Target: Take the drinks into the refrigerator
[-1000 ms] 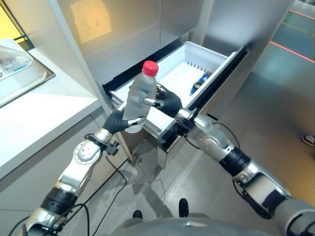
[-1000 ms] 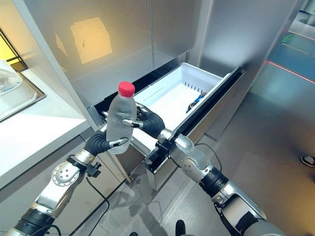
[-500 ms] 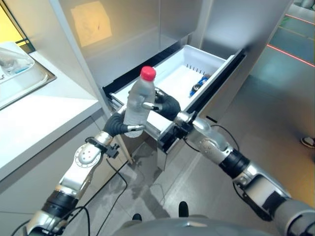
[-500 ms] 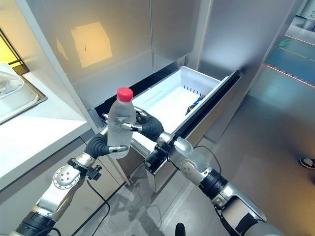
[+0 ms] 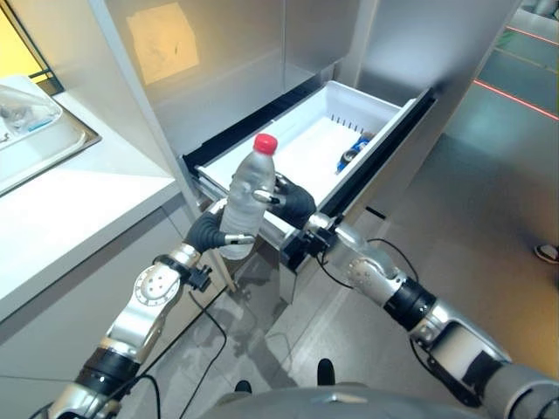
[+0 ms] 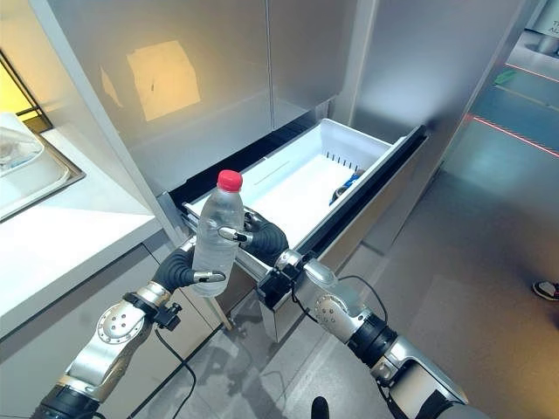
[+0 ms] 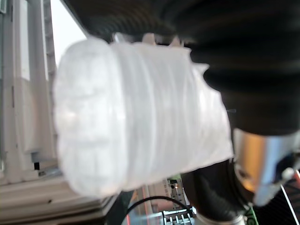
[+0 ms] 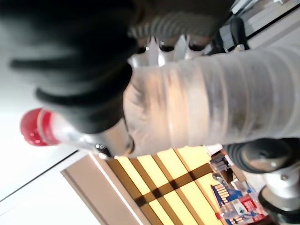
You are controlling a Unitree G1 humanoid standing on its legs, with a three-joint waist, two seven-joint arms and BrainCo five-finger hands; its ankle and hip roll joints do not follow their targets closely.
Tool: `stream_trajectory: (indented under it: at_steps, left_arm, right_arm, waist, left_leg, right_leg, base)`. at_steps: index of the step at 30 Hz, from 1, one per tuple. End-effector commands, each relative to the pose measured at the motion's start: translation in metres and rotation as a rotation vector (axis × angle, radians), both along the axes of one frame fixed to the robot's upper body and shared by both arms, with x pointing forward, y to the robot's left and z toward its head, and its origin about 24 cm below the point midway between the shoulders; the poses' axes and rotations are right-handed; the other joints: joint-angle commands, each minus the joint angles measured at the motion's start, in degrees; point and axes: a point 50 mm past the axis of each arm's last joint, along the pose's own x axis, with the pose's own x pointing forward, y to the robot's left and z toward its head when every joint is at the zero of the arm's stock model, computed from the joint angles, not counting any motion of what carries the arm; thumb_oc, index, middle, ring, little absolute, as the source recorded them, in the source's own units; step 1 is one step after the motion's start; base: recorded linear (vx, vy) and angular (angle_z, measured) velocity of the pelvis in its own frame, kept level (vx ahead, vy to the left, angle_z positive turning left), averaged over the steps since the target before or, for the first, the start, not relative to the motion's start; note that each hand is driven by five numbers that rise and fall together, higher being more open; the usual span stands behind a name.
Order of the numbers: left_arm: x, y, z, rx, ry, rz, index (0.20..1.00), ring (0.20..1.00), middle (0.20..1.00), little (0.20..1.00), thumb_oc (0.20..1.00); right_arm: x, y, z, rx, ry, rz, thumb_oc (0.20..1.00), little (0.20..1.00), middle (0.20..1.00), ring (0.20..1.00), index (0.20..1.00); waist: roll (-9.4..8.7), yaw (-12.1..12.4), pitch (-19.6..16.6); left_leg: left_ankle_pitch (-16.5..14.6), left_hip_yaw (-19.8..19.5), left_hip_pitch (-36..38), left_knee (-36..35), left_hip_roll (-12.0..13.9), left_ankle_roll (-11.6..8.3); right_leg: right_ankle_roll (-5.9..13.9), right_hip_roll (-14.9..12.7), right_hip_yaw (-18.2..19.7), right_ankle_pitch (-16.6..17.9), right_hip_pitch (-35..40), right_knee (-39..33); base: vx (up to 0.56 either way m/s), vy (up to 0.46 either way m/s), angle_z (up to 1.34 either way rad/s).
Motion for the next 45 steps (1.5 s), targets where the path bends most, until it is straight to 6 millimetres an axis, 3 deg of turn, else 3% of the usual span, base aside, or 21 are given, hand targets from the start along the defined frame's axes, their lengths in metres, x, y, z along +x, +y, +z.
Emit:
stream_trajectory:
  at_steps: [1,13,15,16,42,43,44,45]
  left_arm:
    - [0.013,0.01,0.043,-0.074,-0.182,0.029,1.0,1.0,1.0,1.0,1.0]
    - [0.011,0.009,0.045,-0.08,-0.192,0.024,1.0,1.0,1.0,1.0,1.0]
    - [0.012,0.007,0.046,-0.084,-0.194,0.019,0.937,0.937,0.937,0.937,0.937]
    - [0.014,0.006,0.049,-0.09,-0.204,0.013,0.2,0.2,0.2,0.2,0.2]
    - [0.018,-0.002,0.058,-0.098,-0.237,-0.014,0.2,0.2,0.2,0.2,0.2]
    - [0.018,-0.002,0.061,-0.095,-0.25,-0.021,0.2,0.2,0.2,0.2,0.2]
    - [0.018,-0.002,0.061,-0.095,-0.25,-0.021,0.2,0.2,0.2,0.2,0.2]
    - [0.018,-0.003,0.064,-0.092,-0.262,-0.025,0.2,0.2,0.2,0.2,0.2]
  right_arm:
    - [0.001,0.013,0.059,0.265,-0.128,0.034,0.2,0.2,0.2,0.2,0.2]
    - [0.014,-0.001,0.07,0.315,-0.147,-0.073,0.2,0.2,0.2,0.2,0.2]
    - [0.014,0.001,0.069,0.315,-0.138,-0.073,0.2,0.2,0.2,0.2,0.2]
    - [0.013,0.001,0.07,0.312,-0.141,-0.07,0.2,0.2,0.2,0.2,0.2]
    - [0.002,0.016,0.058,0.312,-0.084,0.021,0.2,0.2,0.2,0.2,0.2]
    - [0.002,0.017,0.059,0.305,-0.089,0.028,0.442,0.442,0.442,0.442,0.442]
    - [0.002,0.017,0.059,0.305,-0.089,0.028,0.545,0.545,0.545,0.545,0.545]
    - [0.001,0.018,0.06,0.297,-0.103,0.035,1.0,1.0,1.0,1.0,1.0]
  waist:
    - [-0.96,0.01,2.03]
    - [-0.95,0.22,2.17]
    - [-0.96,0.22,2.16]
    - [-0.93,0.21,2.18]
    - [-0.87,-0.03,1.77]
    - [-0.91,0.05,1.76]
    - [-0.92,0.04,1.78]
    - [-0.91,0.07,1.77]
  left_leg:
    - [-9.03,-1.58,1.41,5.42,-3.73,4.48]
    - [-9.29,-1.63,1.3,5.8,-3.73,4.52]
    - [-9.32,-1.71,1.38,5.69,-3.71,4.53]
    - [-9.25,-1.7,1.35,5.63,-3.7,4.47]
    - [-9.09,-1.86,2.1,5.04,-3.63,4.44]
    - [-9.02,-1.92,2.05,5.04,-3.66,4.44]
    - [-9.02,-1.93,2.05,5.04,-3.67,4.44]
    - [-8.97,-2.0,2.03,5.03,-3.67,4.44]
  right_leg:
    - [1.22,-0.83,-2.59,-11.83,3.2,7.21]
    - [1.21,-0.79,-2.7,-12.03,3.06,7.54]
    - [1.22,-0.78,-2.7,-12.05,3.05,7.52]
    - [1.24,-0.73,-2.73,-12.08,2.98,7.56]
    - [1.16,-0.78,-2.89,-12.01,3.81,6.97]
    - [1.18,-0.8,-2.97,-11.92,3.86,6.88]
    - [1.18,-0.8,-2.97,-11.91,3.88,6.87]
    - [1.18,-0.82,-3.03,-11.88,3.93,6.82]
  base:
    - [0.0,0.0,0.0]
    - [0.0,0.0,0.0]
    - [0.0,0.0,0.0]
    - [0.0,0.0,0.0]
    - [0.0,0.0,0.0]
    - [0.0,0.0,0.0]
    - [0.0,0.0,0.0]
    - [0.0,0.0,0.0]
